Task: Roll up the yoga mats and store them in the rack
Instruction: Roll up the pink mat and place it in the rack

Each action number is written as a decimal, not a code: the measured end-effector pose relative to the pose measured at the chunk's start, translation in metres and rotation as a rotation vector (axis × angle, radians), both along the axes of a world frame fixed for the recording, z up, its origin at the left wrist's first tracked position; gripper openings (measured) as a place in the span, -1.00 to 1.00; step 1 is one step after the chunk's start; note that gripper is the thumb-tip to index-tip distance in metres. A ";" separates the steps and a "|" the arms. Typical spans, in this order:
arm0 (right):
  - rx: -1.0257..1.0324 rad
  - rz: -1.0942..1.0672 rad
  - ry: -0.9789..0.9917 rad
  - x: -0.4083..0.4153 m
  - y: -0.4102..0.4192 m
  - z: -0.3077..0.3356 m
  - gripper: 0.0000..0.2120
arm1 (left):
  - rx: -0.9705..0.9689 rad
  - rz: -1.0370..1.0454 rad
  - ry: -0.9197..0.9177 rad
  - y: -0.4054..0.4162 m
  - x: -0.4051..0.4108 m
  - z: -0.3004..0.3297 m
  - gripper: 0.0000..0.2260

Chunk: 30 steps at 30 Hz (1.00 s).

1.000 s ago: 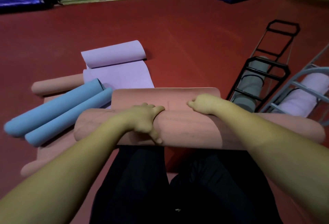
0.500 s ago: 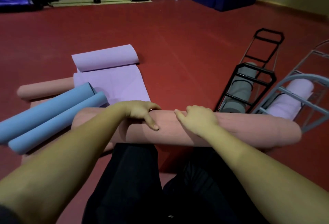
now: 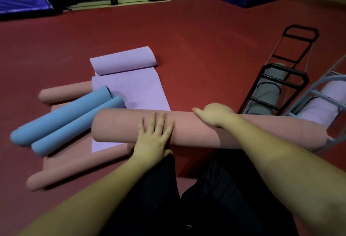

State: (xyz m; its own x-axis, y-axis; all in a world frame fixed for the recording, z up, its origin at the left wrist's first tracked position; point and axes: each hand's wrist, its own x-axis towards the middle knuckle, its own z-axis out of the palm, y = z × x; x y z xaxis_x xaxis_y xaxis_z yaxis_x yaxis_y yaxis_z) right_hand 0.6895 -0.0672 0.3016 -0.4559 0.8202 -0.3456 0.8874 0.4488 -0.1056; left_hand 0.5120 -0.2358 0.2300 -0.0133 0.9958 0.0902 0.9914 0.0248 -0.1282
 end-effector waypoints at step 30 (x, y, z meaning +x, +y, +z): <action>-0.035 0.059 0.098 0.024 -0.003 0.014 -0.65 | -0.396 -0.084 -0.204 0.019 0.000 0.084 0.05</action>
